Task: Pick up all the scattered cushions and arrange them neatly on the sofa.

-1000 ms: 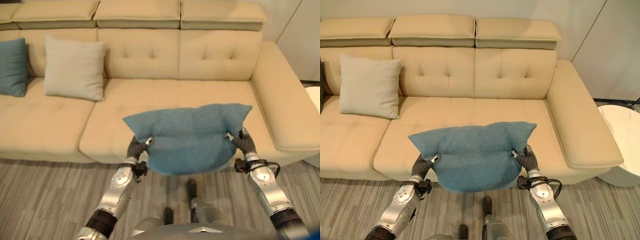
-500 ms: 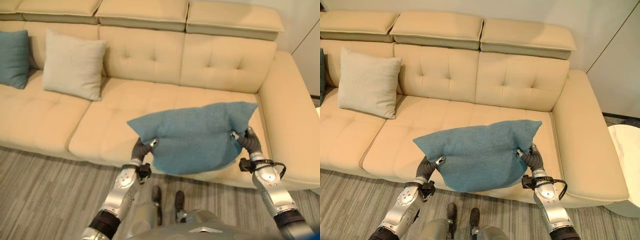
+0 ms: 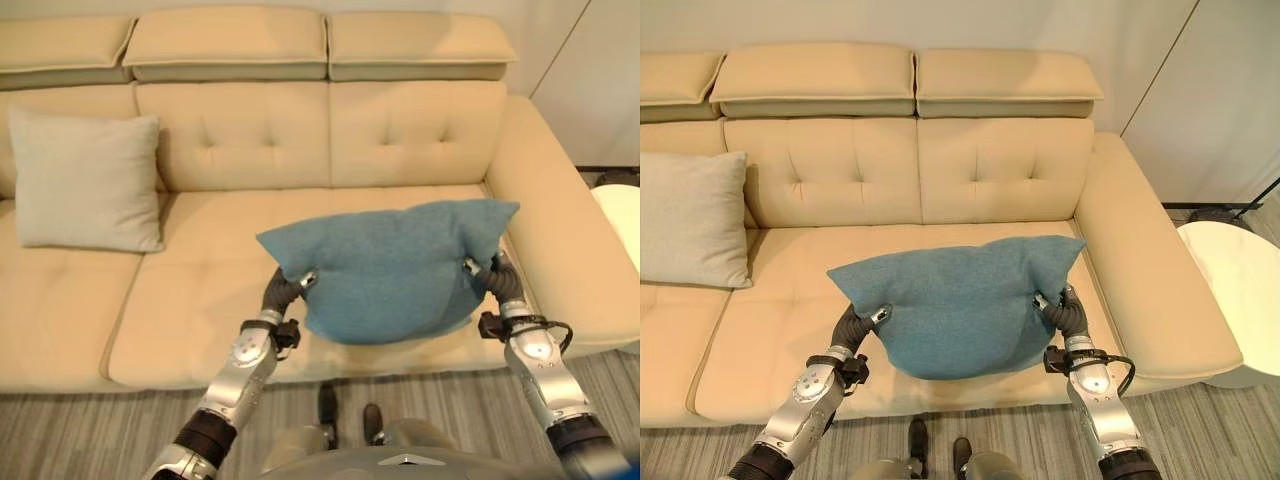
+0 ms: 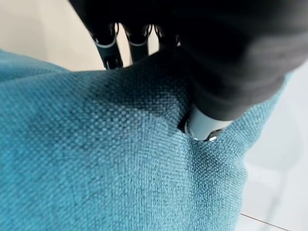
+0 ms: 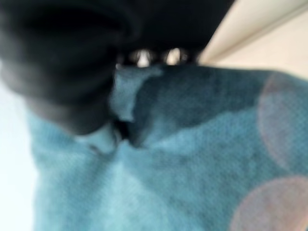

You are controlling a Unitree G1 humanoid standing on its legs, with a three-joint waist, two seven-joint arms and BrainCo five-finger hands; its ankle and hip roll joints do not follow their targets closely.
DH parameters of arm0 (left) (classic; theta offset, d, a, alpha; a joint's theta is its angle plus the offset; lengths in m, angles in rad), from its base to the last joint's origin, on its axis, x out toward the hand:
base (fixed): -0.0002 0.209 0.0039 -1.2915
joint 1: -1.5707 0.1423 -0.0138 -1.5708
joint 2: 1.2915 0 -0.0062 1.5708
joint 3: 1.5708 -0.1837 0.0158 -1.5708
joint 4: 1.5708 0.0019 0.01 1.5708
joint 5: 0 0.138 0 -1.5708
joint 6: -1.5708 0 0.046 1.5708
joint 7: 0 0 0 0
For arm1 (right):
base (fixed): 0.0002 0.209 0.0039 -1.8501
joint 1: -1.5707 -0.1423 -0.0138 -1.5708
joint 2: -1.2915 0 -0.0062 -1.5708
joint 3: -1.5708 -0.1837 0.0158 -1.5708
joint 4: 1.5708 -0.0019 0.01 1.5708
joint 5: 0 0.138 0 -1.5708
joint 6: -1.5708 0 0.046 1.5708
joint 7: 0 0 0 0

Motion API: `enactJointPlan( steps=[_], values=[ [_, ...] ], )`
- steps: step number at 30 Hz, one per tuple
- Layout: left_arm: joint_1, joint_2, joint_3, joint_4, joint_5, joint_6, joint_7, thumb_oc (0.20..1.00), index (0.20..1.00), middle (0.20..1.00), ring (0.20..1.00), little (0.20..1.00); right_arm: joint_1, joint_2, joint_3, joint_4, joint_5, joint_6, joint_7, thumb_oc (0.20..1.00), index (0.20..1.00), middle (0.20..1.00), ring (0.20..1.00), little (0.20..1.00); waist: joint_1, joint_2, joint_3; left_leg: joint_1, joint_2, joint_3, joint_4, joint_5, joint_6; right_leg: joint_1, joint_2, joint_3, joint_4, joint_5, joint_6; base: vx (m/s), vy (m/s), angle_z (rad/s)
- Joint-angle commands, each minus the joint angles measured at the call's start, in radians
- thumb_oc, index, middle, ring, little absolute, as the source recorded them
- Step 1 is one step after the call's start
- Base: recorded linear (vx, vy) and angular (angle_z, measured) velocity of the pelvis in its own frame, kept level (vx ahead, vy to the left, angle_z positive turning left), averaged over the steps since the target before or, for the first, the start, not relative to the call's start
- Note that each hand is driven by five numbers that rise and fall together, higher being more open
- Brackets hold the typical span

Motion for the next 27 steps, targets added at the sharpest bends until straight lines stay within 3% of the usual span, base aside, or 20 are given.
enactJointPlan(
  steps=[1, 3, 9, 13, 15, 18, 27],
  values=[
    [-0.038, 0.010, 0.014, -0.107, 0.010, -0.084, -0.059, 0.200, 0.200, 0.200, 0.200, 0.200, -0.082, 0.035, -0.022, -0.060, 0.008, -0.084, 0.032, 0.200, 0.200, 0.200, 0.200, 0.200, 0.050, -0.029, -0.066, -0.031, 0.017, -0.010, 0.130, -0.238, 0.003, 0.002, -0.096, -0.037, -0.115, 0.110, 0.044, 0.05, 0.009, -0.23],
    [-0.030, 0.006, 0.019, -0.105, 0.011, -0.083, -0.065, 0.200, 0.200, 0.200, 0.200, 0.200, -0.083, 0.032, -0.023, -0.058, 0.002, -0.079, 0.036, 0.200, 0.200, 0.200, 0.200, 0.200, 0.057, -0.026, -0.056, -0.031, 0.020, -0.012, 0.133, -0.239, 0.004, -0.032, -0.100, -0.018, -0.190, 0.133, 0.045, 0.05, -0.062, -0.11],
    [-0.018, -0.006, 0.023, -0.096, 0.012, -0.090, -0.066, 0.200, 0.200, 0.200, 0.200, 0.200, -0.069, 0.038, -0.023, -0.053, -0.009, -0.080, 0.040, 0.200, 0.200, 0.200, 0.200, 0.200, 0.061, -0.044, -0.040, 0.000, 0.020, -0.018, 0.139, -0.243, -0.008, -0.011, -0.111, -0.060, -0.208, 0.161, 0.060, 0.10, -0.147, 0.18],
    [0.018, -0.018, 0.034, -0.103, 0.009, -0.086, -0.072, 0.200, 0.200, 0.200, 0.200, 0.200, -0.048, 0.029, -0.029, -0.064, -0.001, -0.077, 0.050, 0.200, 0.200, 0.200, 0.200, 0.200, 0.051, -0.047, -0.073, 0.045, 0.037, -0.030, 0.077, -0.220, -0.033, 0.040, -0.095, -0.070, -0.256, 0.161, 0.051, 0.22, -0.290, 0.12],
    [0.033, -0.023, 0.050, -0.111, 0.007, -0.085, -0.071, 0.200, 0.200, 0.200, 0.200, 0.200, -0.029, 0.024, -0.036, -0.085, -0.007, -0.076, 0.054, 0.200, 0.200, 0.200, 0.200, 0.200, 0.044, -0.039, -0.095, 0.083, 0.047, -0.040, -0.005, -0.182, -0.052, 0.077, -0.080, -0.082, -0.307, 0.151, 0.038, 0.21, -0.240, 0.03],
    [0.023, -0.025, 0.057, -0.120, 0.014, -0.089, -0.061, 0.200, 0.200, 0.200, 0.200, 0.200, -0.030, 0.018, -0.043, -0.099, -0.015, -0.077, 0.047, 0.200, 0.200, 0.200, 0.200, 0.200, 0.040, -0.034, -0.101, 0.088, 0.051, -0.044, -0.019, -0.177, -0.058, 0.080, -0.074, -0.083, -0.307, 0.138, 0.034, 0.09, -0.113, -0.03],
    [-0.224, -0.001, 0.049, -0.103, 0.085, -0.126, 0.067, 0.200, 0.200, 0.200, 0.200, 0.200, -0.240, -0.023, 0.004, -0.059, -0.016, -0.083, -0.040, 0.200, 0.200, 0.200, 0.200, 0.200, 0.028, -0.009, -0.089, 0.041, 0.055, -0.039, -0.019, -0.175, -0.068, 0.033, -0.067, -0.068, -0.307, 0.132, 0.032, 0.03, -0.048, 0.03]
  ],
)
